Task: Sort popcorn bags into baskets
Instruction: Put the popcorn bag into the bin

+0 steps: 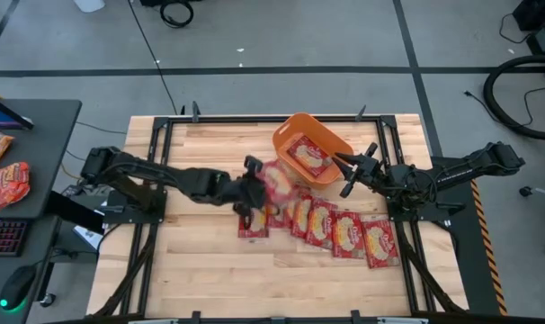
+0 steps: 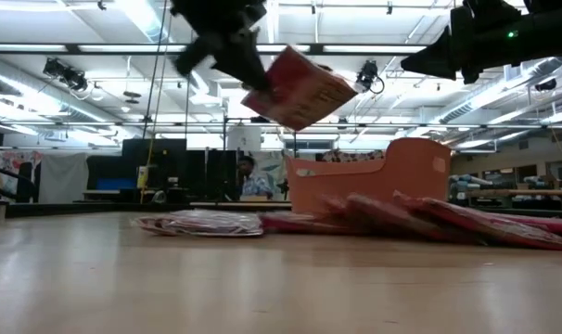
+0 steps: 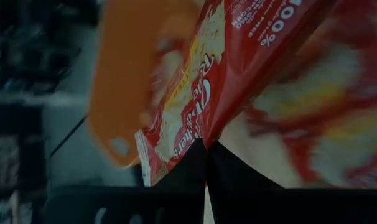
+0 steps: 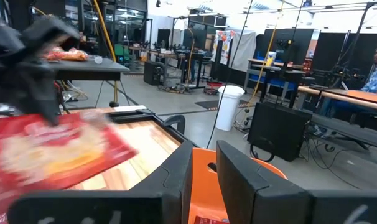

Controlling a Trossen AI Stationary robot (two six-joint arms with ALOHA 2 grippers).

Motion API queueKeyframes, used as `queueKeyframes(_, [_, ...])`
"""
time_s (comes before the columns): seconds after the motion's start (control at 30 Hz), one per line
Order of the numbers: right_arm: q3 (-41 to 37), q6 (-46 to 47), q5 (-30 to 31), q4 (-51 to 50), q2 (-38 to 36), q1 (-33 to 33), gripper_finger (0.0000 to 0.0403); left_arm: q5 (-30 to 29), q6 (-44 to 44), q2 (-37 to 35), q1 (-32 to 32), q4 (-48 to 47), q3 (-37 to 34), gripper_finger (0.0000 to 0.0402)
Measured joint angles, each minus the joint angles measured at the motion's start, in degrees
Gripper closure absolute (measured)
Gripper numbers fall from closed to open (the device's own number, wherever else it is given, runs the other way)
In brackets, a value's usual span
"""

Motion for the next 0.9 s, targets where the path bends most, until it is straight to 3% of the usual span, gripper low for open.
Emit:
queueKeyframes(0.43, [0.02,-0.10,0.00,0.31,0.00,0.00,0.0326,-0.96,-0.21,11.37,11.40,29.43,-0.04,0.0395])
queueKeyframes(0.7, [0.02,-0.40,0.00,0.37,0.00,-0.15,0.0326,4.03,0.44,19.72,16.21,41.40,-0.07,0.0387])
queueKeyframes(0.9, [0.02,-0.51,0.00,0.31,0.00,-0.15,0.0326,1.20,2.62,21.80,15.28,41.58,-0.05,0.0343])
